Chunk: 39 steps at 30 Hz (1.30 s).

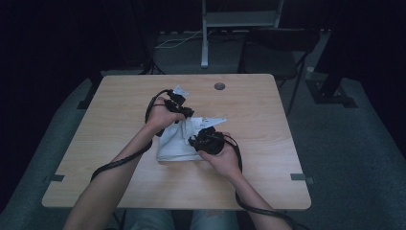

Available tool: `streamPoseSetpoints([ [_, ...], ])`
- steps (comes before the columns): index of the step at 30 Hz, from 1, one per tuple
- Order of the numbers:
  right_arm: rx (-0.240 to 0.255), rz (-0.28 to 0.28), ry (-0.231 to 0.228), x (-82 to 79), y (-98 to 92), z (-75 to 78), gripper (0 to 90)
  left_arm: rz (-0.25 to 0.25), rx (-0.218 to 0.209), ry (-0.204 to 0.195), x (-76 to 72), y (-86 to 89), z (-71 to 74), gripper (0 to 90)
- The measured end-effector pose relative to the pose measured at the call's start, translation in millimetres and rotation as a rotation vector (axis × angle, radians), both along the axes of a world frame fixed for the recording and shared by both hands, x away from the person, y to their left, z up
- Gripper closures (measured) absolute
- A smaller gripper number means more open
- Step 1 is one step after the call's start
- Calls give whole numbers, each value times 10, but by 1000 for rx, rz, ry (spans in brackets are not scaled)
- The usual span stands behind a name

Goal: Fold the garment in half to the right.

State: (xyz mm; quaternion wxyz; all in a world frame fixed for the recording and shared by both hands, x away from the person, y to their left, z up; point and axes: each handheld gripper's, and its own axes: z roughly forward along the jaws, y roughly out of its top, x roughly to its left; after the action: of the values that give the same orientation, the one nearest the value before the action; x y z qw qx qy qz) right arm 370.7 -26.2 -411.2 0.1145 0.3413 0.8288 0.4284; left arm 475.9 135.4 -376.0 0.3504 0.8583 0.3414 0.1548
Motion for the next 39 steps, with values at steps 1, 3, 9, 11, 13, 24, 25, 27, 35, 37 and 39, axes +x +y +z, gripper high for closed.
streamPoseSetpoints([
  [1, 1, 0, -1, 0, -1, -3, 756, -1, 3, 0, 0, 0, 0, 791],
  [3, 2, 0, -3, 1, -3, -7, 752, -1, 2, 1, -1, -2, -1, 787],
  [9, 3, -5, -1, 0, -13, -15, 740, -1, -1, -1, -2, -11, -10, 755],
  [11, 3, -8, 0, -3, -14, -20, 736, -1, 1, -3, -2, -13, -14, 742],
  [13, 3, -10, 0, -3, -16, -26, 731, 1, -2, -4, -1, -17, -17, 726],
  [24, 1, -26, 3, -7, -50, -40, 706, 8, -2, -24, -5, -27, -18, 608],
  [25, -1, -27, 5, -10, -55, -41, 704, 7, 0, -26, -6, -26, -15, 591],
  [27, -1, -28, 1, -10, -65, -48, 701, 11, 1, -35, -7, -27, -10, 561],
  [35, -8, -39, 5, -26, -101, -79, 672, 42, 13, -57, 3, -21, 1, 378],
  [37, -8, -40, 7, -29, -114, -87, 667, 50, 8, -69, 7, -12, 8, 345],
  [39, -10, -42, 6, -34, -122, -95, 661, 53, 1, -78, 7, -1, 25, 315],
])
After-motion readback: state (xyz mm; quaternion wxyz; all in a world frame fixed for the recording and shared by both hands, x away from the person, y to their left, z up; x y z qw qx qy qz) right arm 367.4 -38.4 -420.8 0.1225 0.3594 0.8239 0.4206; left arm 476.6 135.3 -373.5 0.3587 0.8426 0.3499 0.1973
